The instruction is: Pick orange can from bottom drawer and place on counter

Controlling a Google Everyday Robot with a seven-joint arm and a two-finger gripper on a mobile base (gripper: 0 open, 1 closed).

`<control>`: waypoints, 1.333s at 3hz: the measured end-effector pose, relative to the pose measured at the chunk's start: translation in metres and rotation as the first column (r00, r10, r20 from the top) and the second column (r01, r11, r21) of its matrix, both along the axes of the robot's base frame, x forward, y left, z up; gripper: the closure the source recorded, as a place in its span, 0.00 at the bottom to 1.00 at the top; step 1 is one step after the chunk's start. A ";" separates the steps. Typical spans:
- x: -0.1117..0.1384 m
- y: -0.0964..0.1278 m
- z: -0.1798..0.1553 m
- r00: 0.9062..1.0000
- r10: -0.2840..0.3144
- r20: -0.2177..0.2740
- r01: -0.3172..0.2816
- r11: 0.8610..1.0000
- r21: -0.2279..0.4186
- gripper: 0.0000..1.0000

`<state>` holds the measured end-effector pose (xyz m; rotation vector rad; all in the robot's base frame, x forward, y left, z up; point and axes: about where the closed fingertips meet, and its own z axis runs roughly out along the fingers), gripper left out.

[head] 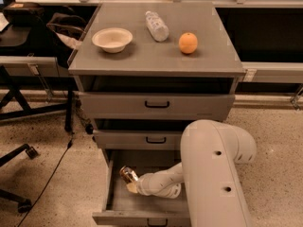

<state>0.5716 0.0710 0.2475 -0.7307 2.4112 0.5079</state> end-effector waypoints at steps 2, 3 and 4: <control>-0.010 -0.009 0.047 0.976 0.213 0.054 -0.214 0.977 0.016 1.00; -0.014 -0.025 0.088 0.950 0.297 0.101 -0.299 0.954 0.006 1.00; -0.014 -0.039 0.149 0.924 0.348 0.158 -0.360 0.932 0.050 1.00</control>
Offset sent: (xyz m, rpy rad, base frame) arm -0.0171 -0.0294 0.0989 0.0269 -0.1108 0.3638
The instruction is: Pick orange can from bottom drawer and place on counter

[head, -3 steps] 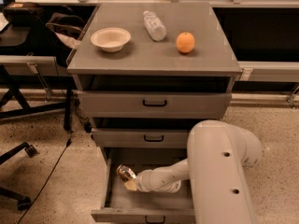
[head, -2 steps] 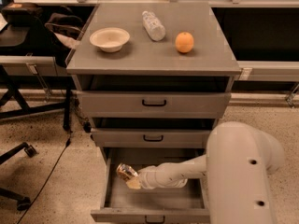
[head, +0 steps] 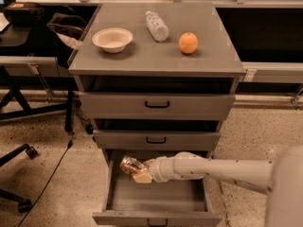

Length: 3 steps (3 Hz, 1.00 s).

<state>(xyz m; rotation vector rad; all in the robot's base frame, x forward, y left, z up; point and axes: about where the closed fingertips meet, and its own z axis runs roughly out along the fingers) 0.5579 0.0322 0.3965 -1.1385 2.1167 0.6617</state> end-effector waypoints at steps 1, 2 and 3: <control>-0.008 0.003 0.051 0.999 0.050 0.009 -0.051 0.995 0.090 1.00; -0.008 0.003 0.052 0.999 0.050 0.009 -0.051 0.995 0.090 1.00; -0.010 0.000 0.075 0.999 0.050 0.017 -0.051 0.993 0.107 1.00</control>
Offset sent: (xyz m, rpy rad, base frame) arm -0.0031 -0.0003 0.0447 0.0751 -0.0131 0.0345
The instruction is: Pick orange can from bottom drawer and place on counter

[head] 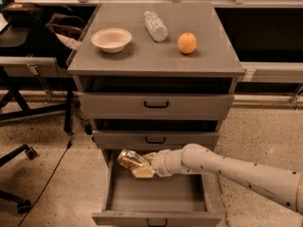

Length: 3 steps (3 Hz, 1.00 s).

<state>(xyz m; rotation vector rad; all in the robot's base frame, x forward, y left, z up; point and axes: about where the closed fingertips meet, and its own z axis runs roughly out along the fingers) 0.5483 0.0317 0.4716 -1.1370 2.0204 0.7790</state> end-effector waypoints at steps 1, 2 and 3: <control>-0.014 -0.007 0.048 0.999 0.024 0.042 -0.025 0.999 0.027 1.00; -0.024 -0.031 0.134 0.989 0.003 0.146 -0.014 0.997 0.076 1.00; -0.019 -0.046 0.187 0.974 -0.027 0.224 0.001 0.993 0.115 1.00</control>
Offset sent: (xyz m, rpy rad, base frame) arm -0.0362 -0.0530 0.1931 0.1017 -0.2095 -0.0045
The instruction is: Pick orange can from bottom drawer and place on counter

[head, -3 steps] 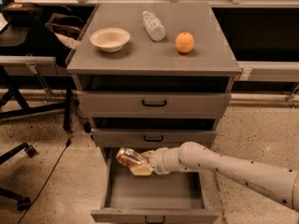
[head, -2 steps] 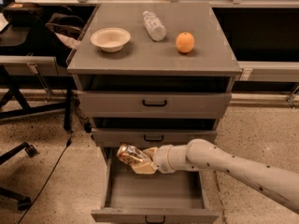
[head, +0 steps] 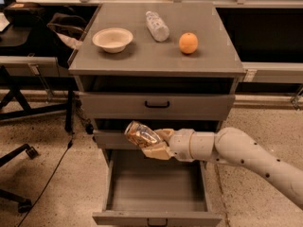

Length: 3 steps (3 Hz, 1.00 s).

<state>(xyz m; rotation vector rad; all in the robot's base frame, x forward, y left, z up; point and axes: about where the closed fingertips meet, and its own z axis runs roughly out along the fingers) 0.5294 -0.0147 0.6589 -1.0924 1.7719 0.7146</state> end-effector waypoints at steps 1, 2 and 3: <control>0.013 -0.008 0.046 0.998 -0.017 0.059 0.016 1.000 0.021 1.00; 0.019 -0.011 0.090 0.992 -0.030 0.119 0.027 0.999 0.028 1.00; 0.018 -0.017 0.130 0.984 -0.040 0.176 0.038 0.999 0.015 1.00</control>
Offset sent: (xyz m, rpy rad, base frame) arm 0.0266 -0.0203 0.1450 0.0323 -0.1942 -0.0495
